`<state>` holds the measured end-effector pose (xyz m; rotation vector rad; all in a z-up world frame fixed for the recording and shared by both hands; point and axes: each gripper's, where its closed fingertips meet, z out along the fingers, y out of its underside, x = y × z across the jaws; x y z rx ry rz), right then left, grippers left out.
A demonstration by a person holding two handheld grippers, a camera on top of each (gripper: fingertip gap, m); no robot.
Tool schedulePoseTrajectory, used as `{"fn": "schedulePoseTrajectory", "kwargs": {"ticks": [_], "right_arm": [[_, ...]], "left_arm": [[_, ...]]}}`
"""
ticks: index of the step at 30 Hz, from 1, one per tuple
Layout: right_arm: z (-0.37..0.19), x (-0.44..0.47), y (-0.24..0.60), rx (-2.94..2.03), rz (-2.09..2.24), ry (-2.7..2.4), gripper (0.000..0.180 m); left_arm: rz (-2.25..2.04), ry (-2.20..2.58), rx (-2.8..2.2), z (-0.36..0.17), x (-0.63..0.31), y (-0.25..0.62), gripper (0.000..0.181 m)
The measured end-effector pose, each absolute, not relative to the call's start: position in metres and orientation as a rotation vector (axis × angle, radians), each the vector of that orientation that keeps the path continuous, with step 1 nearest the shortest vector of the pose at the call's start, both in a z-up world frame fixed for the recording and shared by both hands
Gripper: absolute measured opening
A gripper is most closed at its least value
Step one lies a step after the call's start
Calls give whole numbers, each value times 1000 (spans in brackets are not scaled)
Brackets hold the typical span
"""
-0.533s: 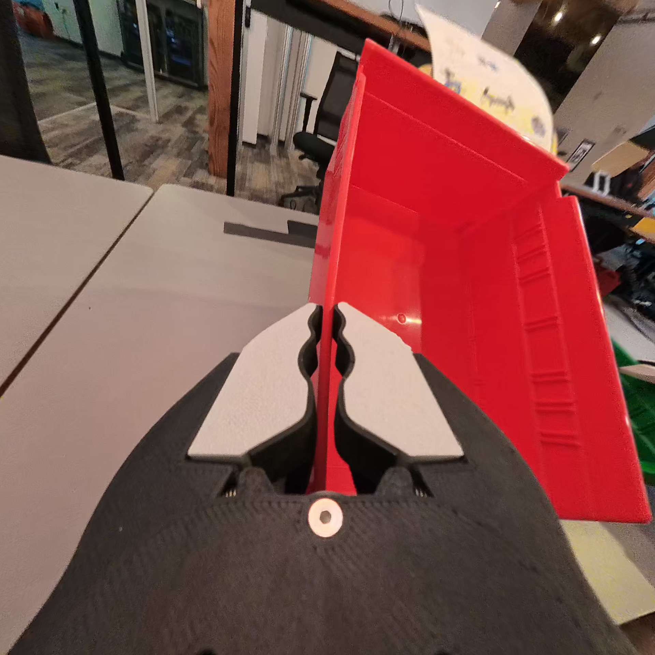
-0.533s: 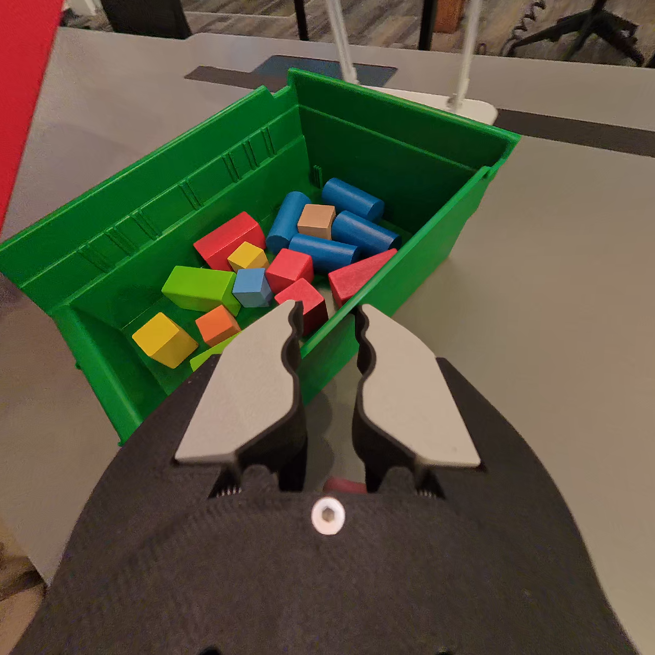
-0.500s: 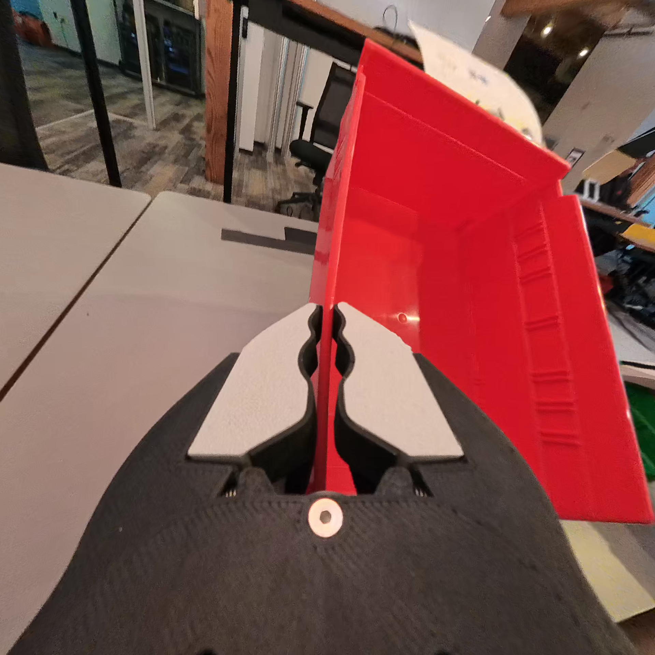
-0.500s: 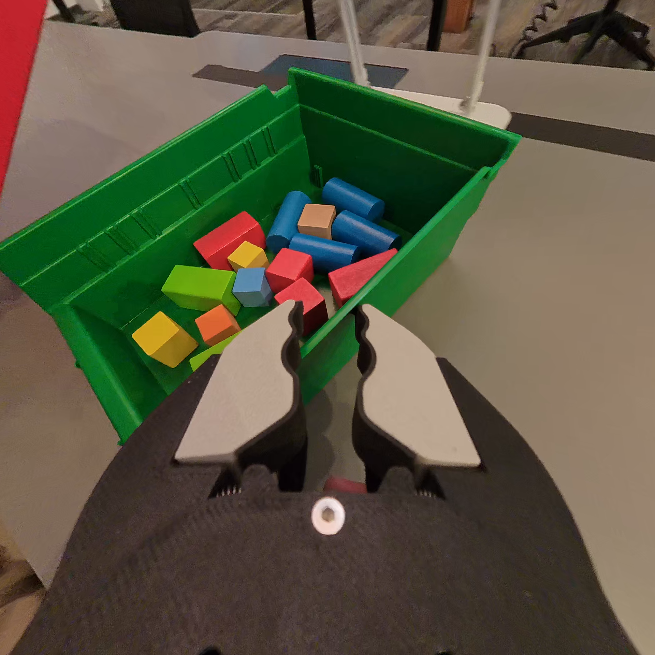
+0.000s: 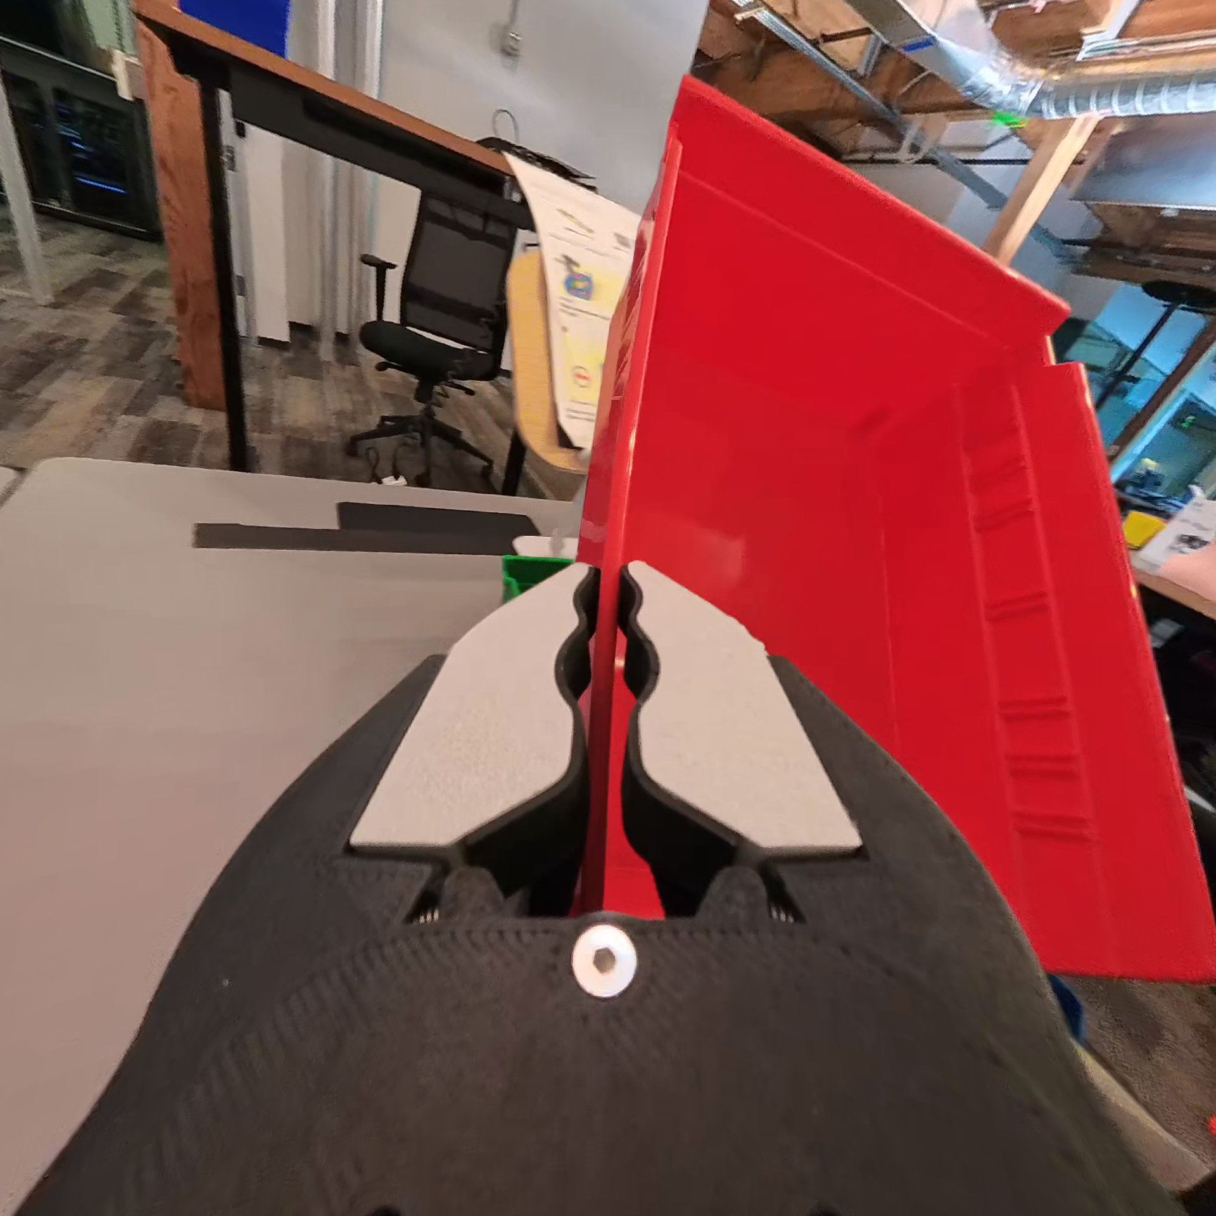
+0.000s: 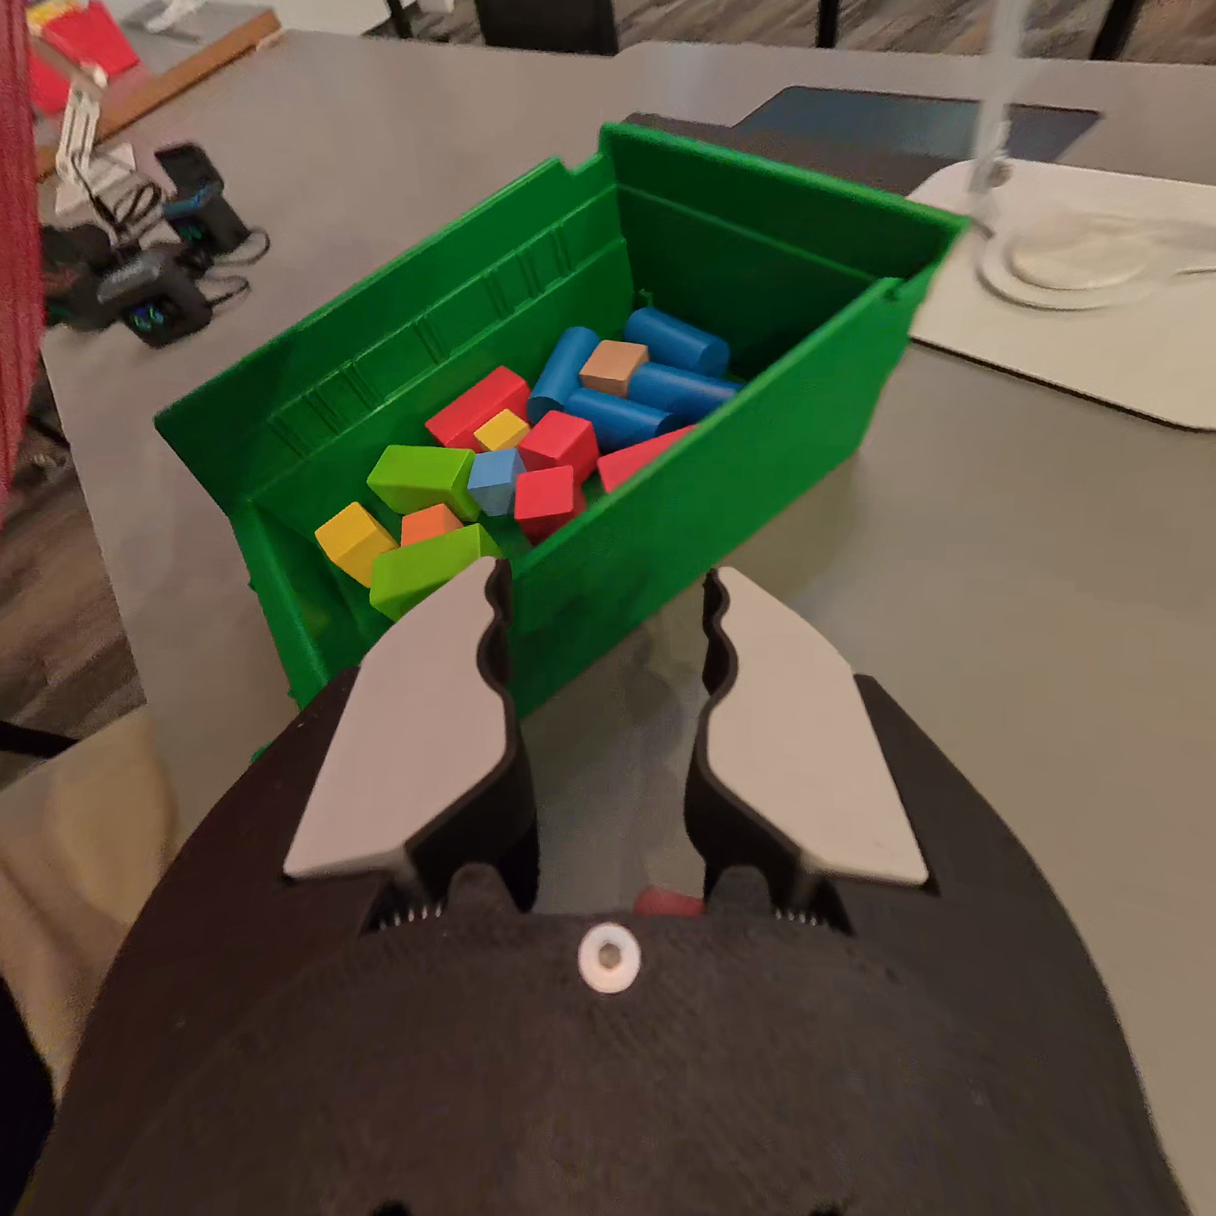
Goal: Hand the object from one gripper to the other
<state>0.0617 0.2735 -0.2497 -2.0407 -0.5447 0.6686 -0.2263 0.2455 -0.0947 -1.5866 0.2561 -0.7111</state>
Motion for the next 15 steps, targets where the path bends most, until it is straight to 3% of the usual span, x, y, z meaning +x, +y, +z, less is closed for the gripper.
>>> {"fn": "schedulePoseTrajectory", "kwargs": {"ticks": [8,15], "right_arm": [[-166,201,252,-1746,633,-93,53],[-160,305,226,-1565,521,220,49]], "left_arm": [[-943,431,-1641,-105,-87,239,5],[-1061,603,-1699,-132,22,240,4]]}}
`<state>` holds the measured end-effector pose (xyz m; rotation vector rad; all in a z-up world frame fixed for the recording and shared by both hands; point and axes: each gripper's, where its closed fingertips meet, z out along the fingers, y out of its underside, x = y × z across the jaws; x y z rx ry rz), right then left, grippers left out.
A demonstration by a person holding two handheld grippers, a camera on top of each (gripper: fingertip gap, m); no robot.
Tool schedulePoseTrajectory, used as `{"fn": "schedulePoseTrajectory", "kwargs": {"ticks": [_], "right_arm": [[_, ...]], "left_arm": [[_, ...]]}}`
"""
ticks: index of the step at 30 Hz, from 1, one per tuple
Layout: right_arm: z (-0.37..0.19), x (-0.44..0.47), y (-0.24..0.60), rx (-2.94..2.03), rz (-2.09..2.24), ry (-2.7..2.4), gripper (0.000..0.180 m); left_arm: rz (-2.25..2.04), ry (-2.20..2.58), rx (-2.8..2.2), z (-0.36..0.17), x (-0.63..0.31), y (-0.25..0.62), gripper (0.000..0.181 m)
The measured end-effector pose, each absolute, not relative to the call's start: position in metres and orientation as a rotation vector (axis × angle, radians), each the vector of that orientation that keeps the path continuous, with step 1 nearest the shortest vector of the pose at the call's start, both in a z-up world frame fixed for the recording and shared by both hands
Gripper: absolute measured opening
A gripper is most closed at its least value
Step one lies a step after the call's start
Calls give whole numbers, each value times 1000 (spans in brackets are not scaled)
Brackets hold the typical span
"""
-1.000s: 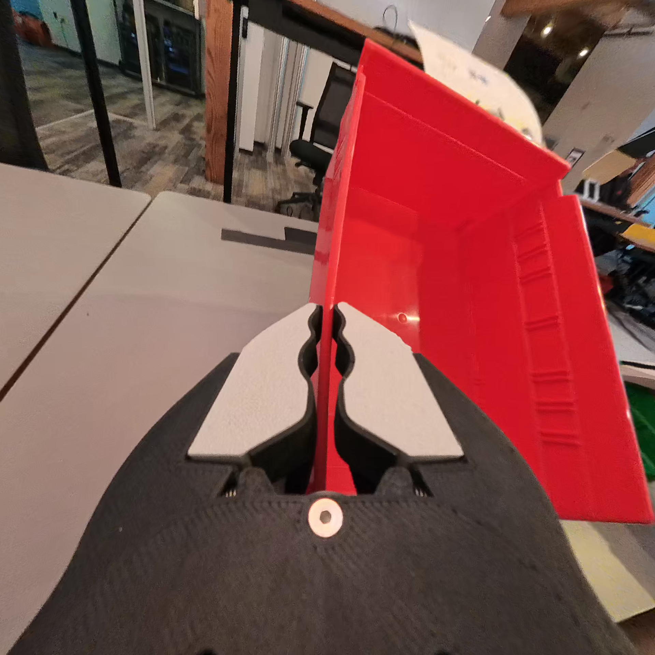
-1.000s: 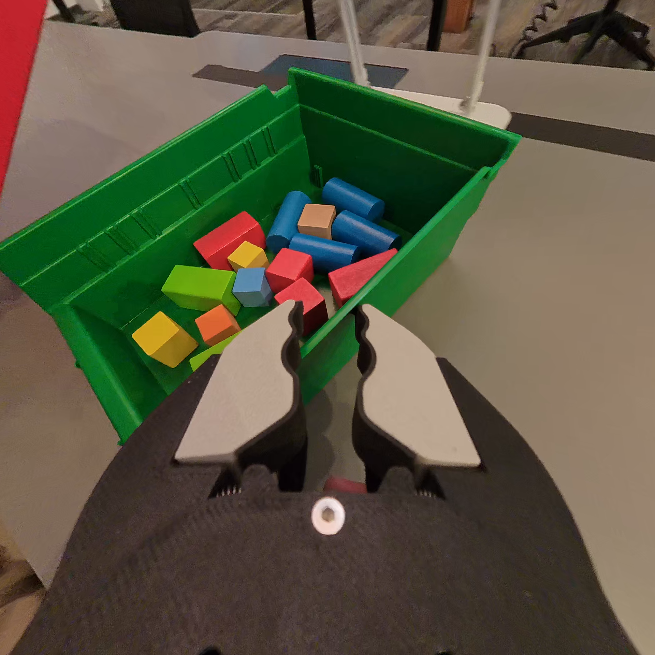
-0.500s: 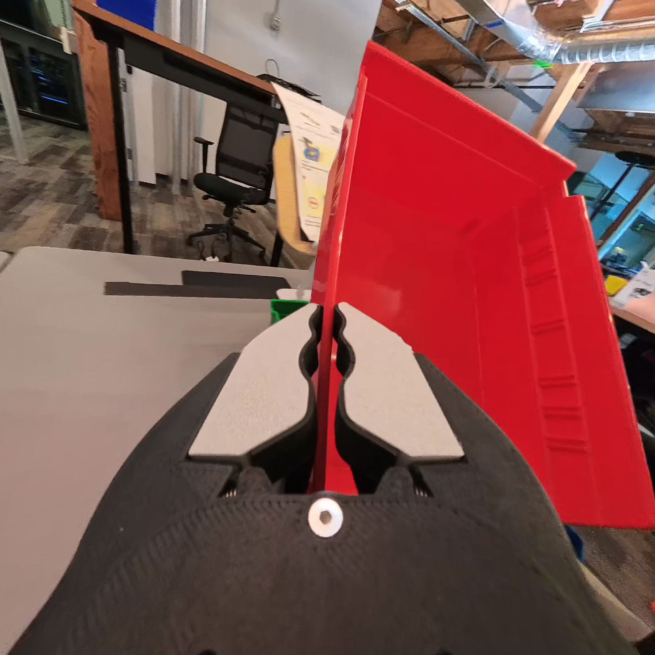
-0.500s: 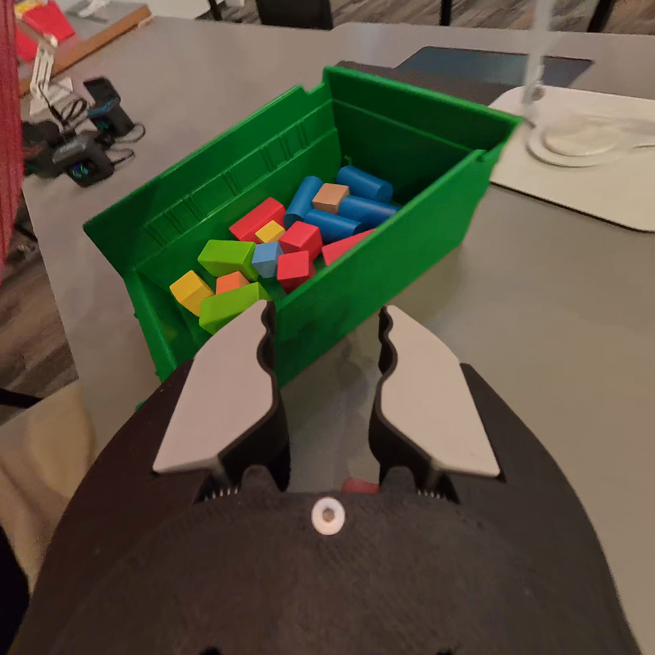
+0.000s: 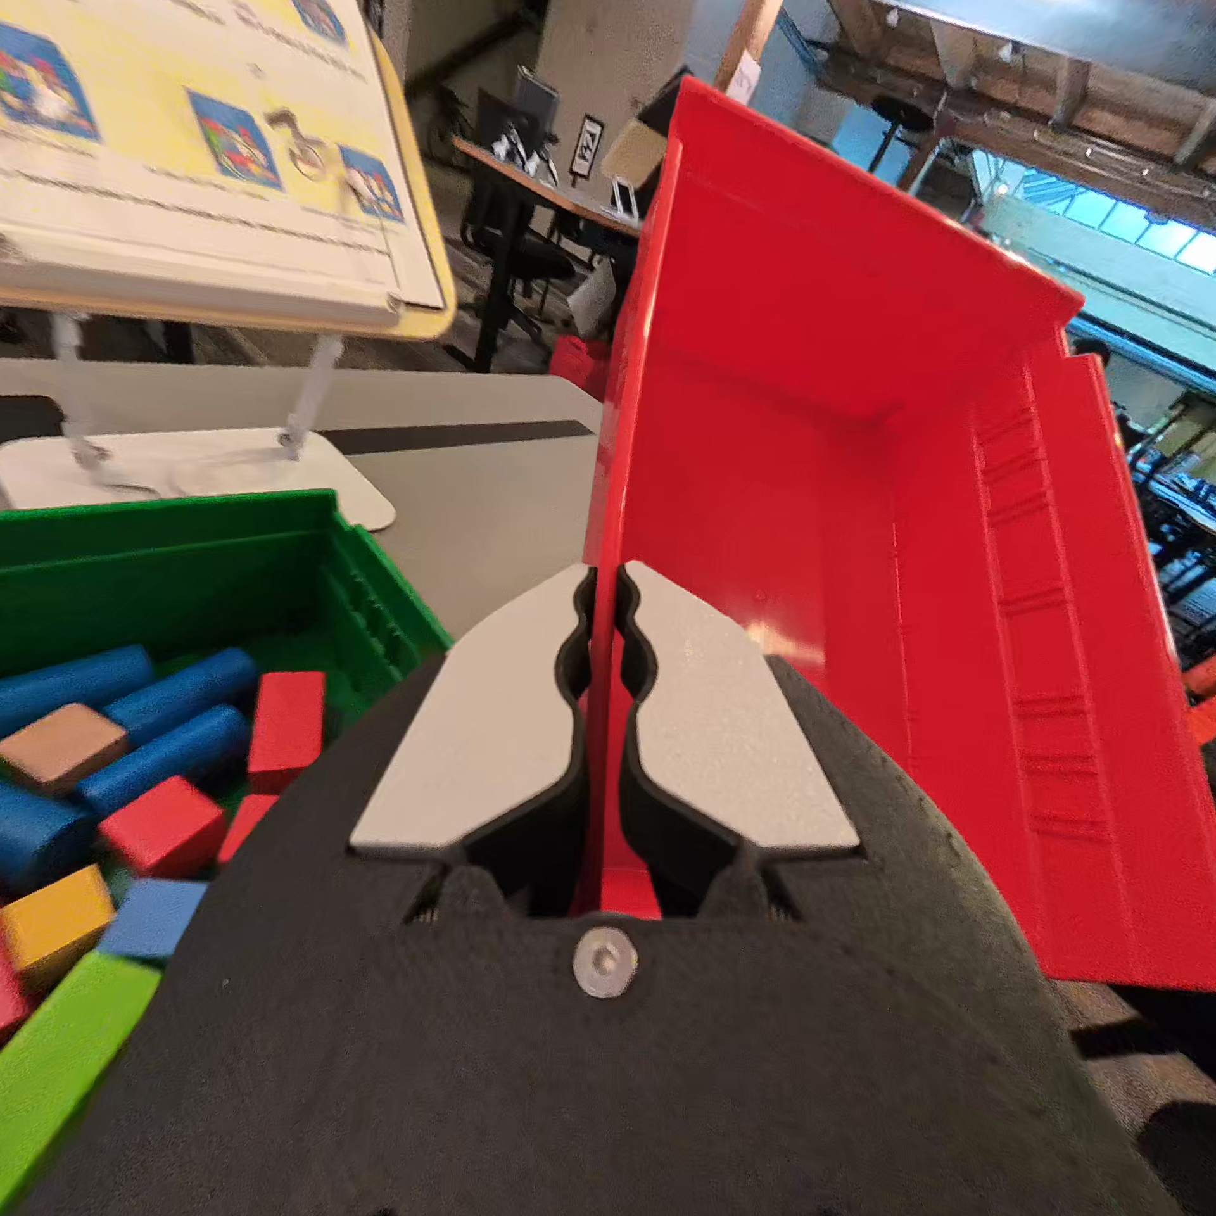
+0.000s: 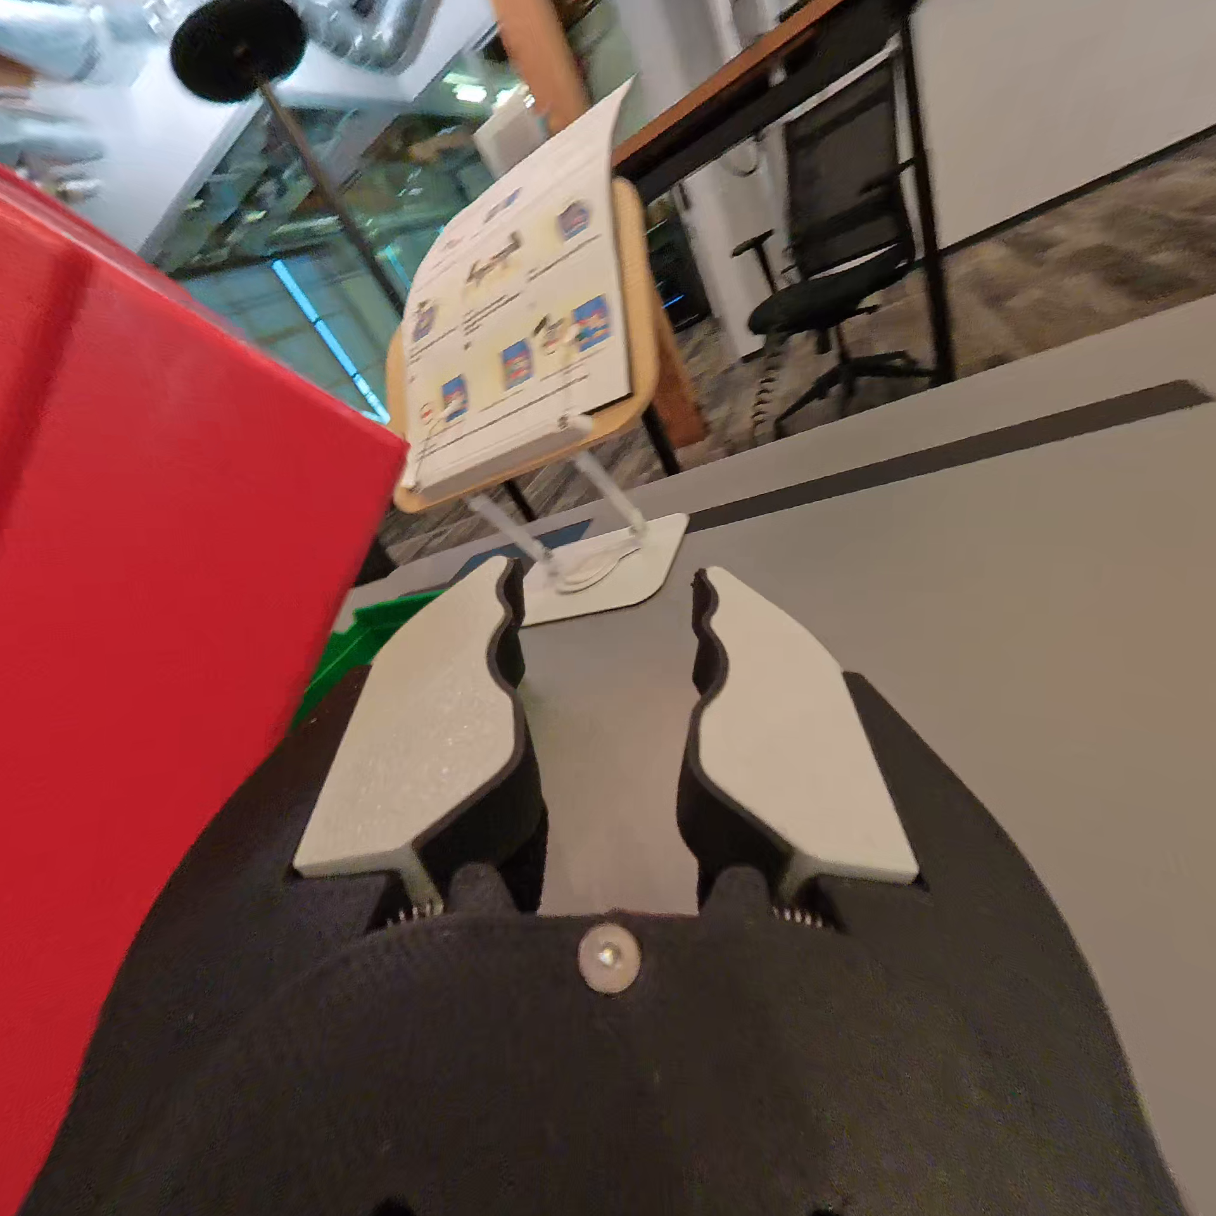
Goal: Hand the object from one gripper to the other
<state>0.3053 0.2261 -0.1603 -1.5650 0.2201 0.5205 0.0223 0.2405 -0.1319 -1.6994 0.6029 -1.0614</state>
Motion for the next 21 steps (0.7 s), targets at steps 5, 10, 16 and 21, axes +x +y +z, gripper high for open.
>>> {"fn": "schedulePoseTrajectory", "kwargs": {"ticks": [5,10,16,21], "right_arm": [[-142,349,208,-1446,449,321,48],[-126,351,201,-1378,450,277,50],[-141,359,205,-1374,570,372,37],[-166,372,210,-1374,703,498,30]], "left_arm": [[-1064,576,-1743,-133,64,255,4],[-1050,558,-1768,-131,104,263,6],[-1145,494,-1875,-165,140,268,6],[-1220,424,-1921,-186,153,258,9]]}}
